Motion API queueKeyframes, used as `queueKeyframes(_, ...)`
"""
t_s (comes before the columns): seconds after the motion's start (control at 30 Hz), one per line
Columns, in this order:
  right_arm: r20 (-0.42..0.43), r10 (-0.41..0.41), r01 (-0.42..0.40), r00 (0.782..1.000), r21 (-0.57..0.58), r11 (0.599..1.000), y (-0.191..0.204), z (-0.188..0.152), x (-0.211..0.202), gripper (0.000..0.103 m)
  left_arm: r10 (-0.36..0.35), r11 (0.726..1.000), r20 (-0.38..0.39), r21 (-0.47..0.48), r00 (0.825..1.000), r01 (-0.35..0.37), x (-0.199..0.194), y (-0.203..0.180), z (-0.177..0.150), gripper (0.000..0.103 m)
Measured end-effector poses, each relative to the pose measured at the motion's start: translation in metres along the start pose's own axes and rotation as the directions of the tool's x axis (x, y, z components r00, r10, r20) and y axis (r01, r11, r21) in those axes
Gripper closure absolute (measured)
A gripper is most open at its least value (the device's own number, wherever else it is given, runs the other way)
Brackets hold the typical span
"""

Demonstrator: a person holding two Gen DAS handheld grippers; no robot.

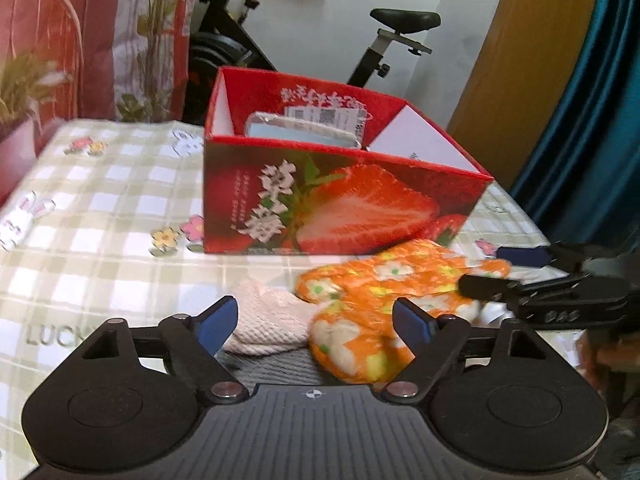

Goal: Organize soft objects
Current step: 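Close the left gripper on the cuff of the orange floral oven mitt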

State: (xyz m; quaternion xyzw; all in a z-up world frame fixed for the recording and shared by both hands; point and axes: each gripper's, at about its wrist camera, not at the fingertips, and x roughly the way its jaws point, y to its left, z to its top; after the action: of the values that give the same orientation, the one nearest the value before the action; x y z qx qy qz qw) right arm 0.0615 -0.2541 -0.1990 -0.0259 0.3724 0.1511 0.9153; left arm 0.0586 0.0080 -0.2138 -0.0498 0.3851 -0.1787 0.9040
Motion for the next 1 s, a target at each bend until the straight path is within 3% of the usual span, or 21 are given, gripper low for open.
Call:
queueKeyframes(0.27,-0.014,-0.005,0.005,1.0,-0.015,1.0,0.007,-0.006,-0.001,0.024,-0.101,0.994,-0.09,-0.053,0.991,0.097,0.016,-0.004,-0.008,0.018)
queueKeyframes(0.47,-0.033,0.004,-0.005,0.999,-0.012,1.0,0.01,-0.012,0.0,0.024,-0.175,0.977,-0.148,-0.152,0.973,0.153,0.036,0.006,-0.018,0.029)
queueKeyframes(0.57,-0.044,0.015,-0.015,0.999,-0.005,1.0,0.011,-0.014,0.002,0.024,-0.182,0.967,-0.166,-0.209,0.969,0.146,0.047,0.014,-0.022,0.03)
queueKeyframes(0.6,-0.046,0.017,-0.017,0.999,-0.005,1.0,0.011,-0.014,0.002,0.024,-0.184,0.965,-0.169,-0.219,0.968,0.145,0.05,0.015,-0.023,0.033)
queueKeyframes(0.67,-0.05,0.022,-0.022,0.998,0.0,1.0,0.012,-0.014,0.004,0.024,-0.196,0.962,-0.171,-0.227,0.966,0.155,0.054,0.018,-0.023,0.05)
queueKeyframes(0.7,-0.052,0.025,-0.025,0.998,0.002,1.0,0.012,-0.014,0.004,0.024,-0.183,0.967,-0.174,-0.21,0.968,0.146,0.054,0.017,-0.022,0.064)
queueKeyframes(0.73,-0.051,0.027,-0.027,0.998,0.002,1.0,0.013,-0.013,0.004,0.024,-0.165,0.974,-0.176,-0.184,0.97,0.132,0.054,0.016,-0.02,0.071)
queueKeyframes(0.83,-0.049,0.041,-0.041,0.998,0.004,0.999,0.014,-0.013,0.004,0.024,-0.143,0.982,-0.141,-0.143,0.98,0.123,0.048,0.016,-0.014,0.081)
queueKeyframes(1.0,-0.049,0.09,-0.09,0.995,0.02,0.996,0.017,-0.012,0.005,0.024,-0.065,0.992,-0.084,-0.114,0.994,0.055,0.038,0.024,-0.008,0.084)
